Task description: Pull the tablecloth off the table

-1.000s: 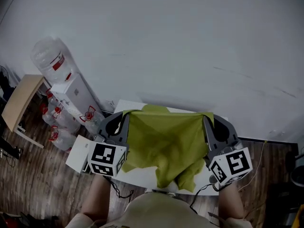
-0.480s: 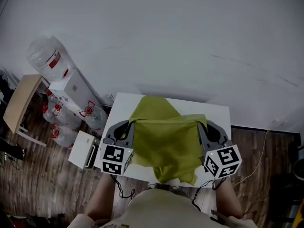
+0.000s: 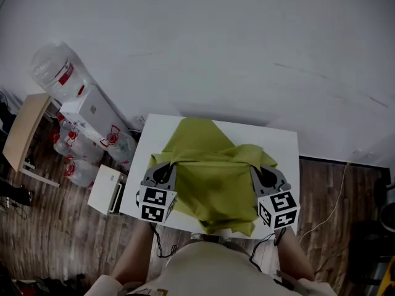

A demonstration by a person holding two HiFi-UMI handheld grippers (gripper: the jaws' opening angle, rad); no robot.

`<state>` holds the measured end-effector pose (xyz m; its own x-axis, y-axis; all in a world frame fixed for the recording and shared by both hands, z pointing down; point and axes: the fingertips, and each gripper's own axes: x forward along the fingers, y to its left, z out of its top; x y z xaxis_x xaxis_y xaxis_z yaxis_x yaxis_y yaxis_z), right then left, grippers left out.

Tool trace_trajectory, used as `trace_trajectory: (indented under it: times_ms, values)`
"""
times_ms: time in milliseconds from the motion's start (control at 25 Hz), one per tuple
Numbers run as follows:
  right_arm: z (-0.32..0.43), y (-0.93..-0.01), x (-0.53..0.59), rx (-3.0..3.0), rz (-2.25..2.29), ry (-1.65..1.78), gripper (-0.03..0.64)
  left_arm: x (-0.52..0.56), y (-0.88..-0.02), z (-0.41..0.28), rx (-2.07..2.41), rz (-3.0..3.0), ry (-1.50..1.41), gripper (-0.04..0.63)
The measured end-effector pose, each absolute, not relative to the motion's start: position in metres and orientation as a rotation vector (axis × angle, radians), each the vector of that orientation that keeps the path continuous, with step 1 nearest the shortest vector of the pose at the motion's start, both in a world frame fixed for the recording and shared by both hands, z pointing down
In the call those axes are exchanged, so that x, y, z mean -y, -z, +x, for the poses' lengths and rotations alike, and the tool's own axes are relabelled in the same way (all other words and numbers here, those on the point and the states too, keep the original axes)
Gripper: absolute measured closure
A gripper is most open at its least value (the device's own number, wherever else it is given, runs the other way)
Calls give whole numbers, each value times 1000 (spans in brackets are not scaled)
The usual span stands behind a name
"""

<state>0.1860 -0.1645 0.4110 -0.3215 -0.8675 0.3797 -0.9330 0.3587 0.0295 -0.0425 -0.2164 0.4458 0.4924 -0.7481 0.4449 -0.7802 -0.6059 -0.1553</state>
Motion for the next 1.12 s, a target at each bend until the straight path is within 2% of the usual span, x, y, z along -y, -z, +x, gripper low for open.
trace_trajectory:
  times_ms: [1120]
  values:
    - [178, -405, 168, 2318, 1574, -248, 584, 219, -444, -52, 1361, 2653, -711, 572]
